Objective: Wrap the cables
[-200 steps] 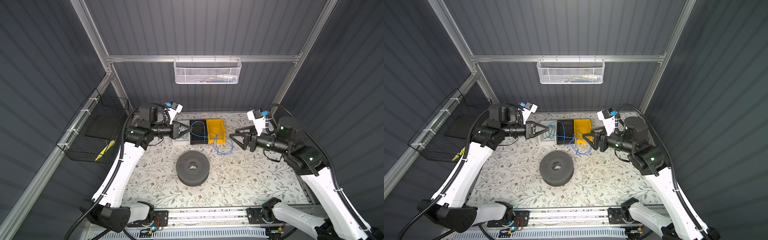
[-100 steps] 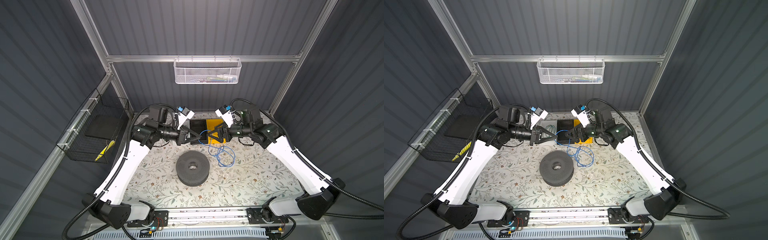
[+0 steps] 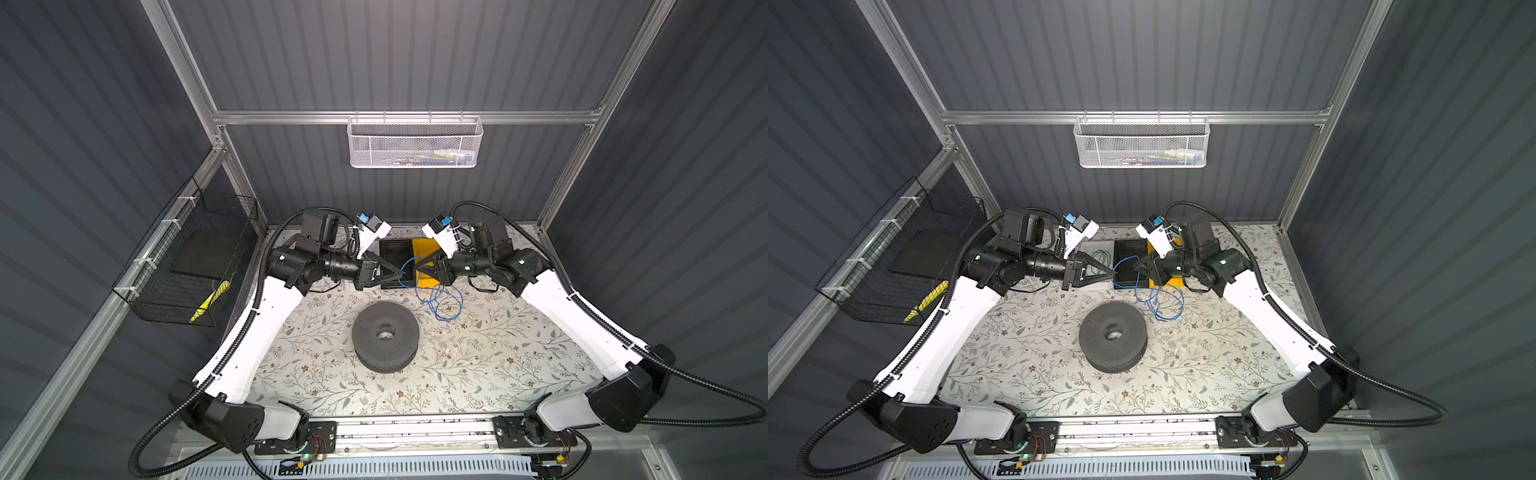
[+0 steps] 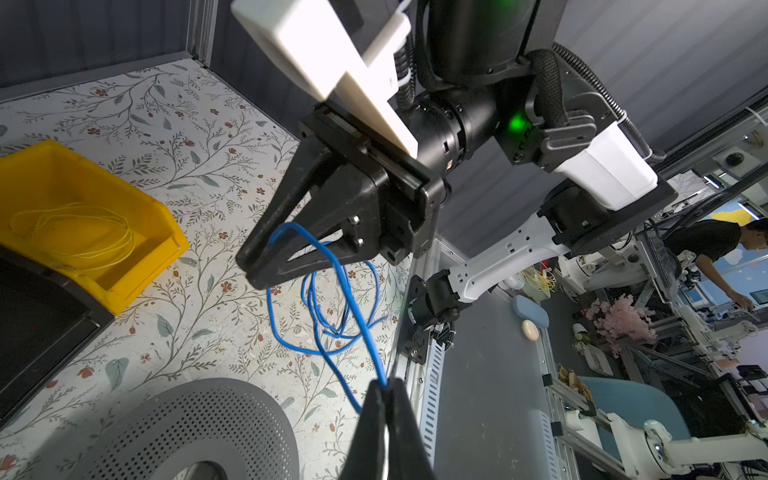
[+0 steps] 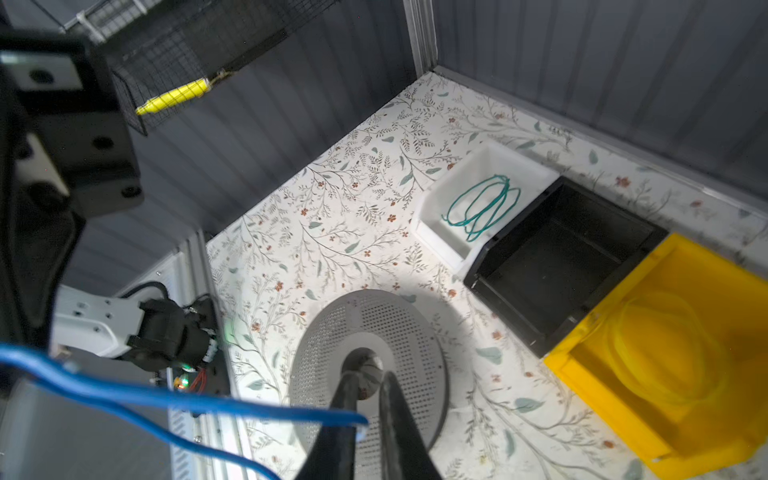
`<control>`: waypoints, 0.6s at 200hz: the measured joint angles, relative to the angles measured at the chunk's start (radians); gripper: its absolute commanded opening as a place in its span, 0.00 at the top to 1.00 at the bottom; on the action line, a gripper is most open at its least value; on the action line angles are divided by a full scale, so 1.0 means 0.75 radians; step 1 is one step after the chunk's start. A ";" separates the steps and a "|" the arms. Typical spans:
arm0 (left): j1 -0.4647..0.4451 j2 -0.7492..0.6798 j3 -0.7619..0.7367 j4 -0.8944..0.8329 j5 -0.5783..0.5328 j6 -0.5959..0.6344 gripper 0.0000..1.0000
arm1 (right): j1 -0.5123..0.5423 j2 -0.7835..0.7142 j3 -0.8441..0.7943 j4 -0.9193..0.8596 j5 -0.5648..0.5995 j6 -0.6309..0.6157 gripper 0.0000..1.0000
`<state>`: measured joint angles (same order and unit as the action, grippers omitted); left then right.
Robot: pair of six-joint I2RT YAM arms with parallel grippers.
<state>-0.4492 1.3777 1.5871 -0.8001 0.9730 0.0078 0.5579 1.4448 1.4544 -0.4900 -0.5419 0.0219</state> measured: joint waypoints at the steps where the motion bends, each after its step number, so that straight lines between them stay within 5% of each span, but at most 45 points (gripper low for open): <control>1: 0.000 0.000 0.000 0.000 0.000 0.000 1.00 | 0.000 -0.001 -0.001 0.003 0.000 0.000 0.94; 12: 0.000 0.003 0.000 0.000 -0.001 0.001 1.00 | 0.003 -0.014 -0.024 0.026 0.010 -0.006 1.00; 120: -0.009 0.008 0.000 0.113 -0.132 -0.035 1.00 | 0.009 -0.257 -0.231 0.236 0.300 0.133 1.00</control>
<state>-0.4561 1.3834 1.5871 -0.7155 0.8742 -0.0185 0.5644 1.2522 1.2808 -0.3130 -0.3168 0.1219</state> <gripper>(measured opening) 0.061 0.049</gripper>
